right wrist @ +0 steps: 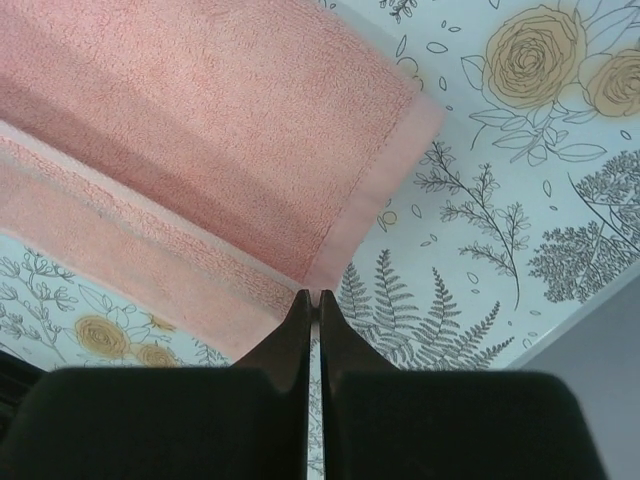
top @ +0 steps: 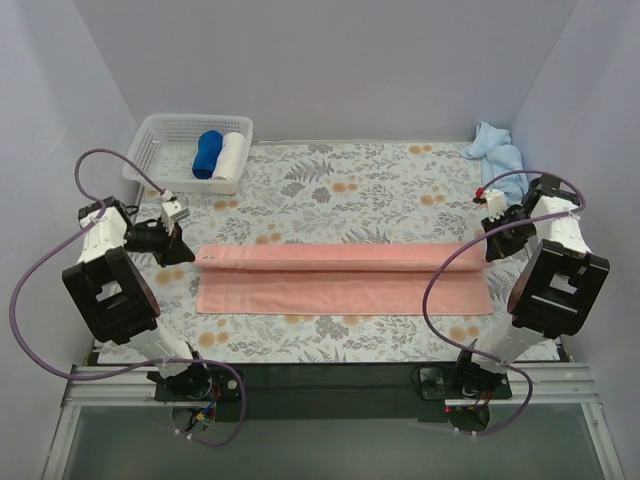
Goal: Roll the towels
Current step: Fold the towel
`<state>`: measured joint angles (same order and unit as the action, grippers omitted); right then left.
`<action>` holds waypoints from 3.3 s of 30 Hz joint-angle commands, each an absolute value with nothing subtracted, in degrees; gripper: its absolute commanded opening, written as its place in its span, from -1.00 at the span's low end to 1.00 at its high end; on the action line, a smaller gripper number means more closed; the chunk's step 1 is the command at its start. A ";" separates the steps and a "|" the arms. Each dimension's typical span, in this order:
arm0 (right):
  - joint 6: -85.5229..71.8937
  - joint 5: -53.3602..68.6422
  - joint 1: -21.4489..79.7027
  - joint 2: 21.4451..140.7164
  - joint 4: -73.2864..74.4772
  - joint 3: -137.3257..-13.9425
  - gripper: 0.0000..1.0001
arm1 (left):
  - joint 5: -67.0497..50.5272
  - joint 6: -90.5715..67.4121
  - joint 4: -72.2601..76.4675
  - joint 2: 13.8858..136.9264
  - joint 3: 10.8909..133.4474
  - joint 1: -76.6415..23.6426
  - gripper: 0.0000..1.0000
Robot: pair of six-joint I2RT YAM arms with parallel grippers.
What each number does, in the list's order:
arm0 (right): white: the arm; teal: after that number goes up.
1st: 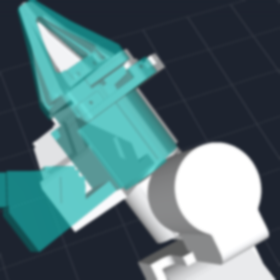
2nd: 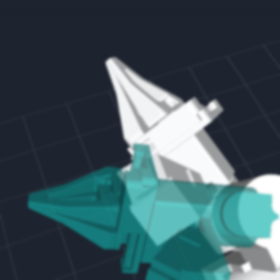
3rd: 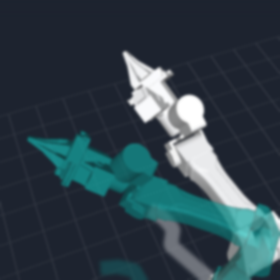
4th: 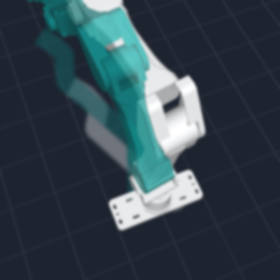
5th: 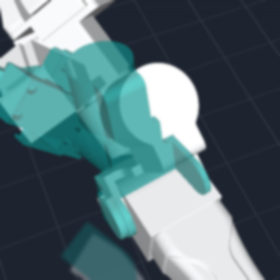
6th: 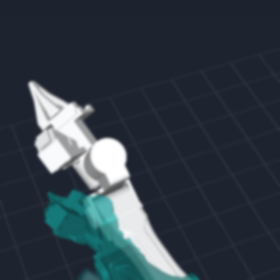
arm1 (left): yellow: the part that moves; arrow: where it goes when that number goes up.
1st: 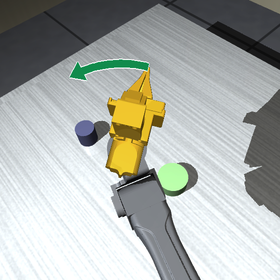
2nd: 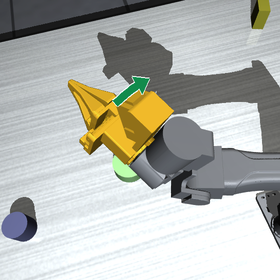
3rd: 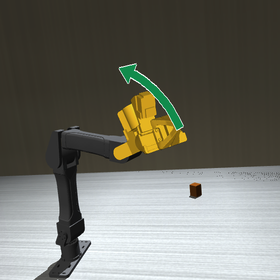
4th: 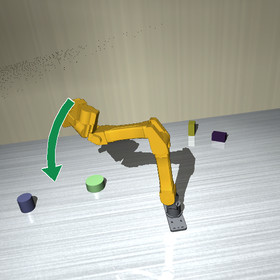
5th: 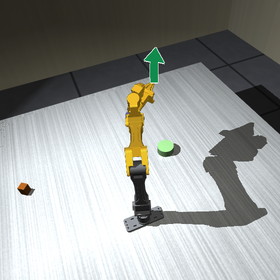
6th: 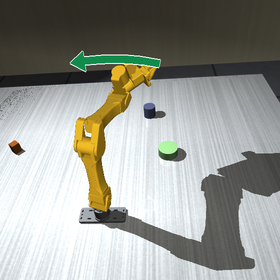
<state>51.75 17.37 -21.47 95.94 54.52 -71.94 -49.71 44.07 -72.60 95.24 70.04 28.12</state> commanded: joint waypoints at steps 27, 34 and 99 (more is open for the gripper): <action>58.80 10.55 -24.79 93.25 48.60 -58.35 -0.97 | -38.84 49.66 -65.30 92.54 53.87 29.44 -1.00; 58.53 11.95 -25.05 91.59 54.05 -66.26 -0.97 | -42.27 50.62 -73.73 92.73 63.71 29.88 -1.00; 45.18 15.47 -13.10 93.86 52.65 -66.62 -0.28 | -40.62 25.69 -50.21 82.18 56.43 17.51 -0.13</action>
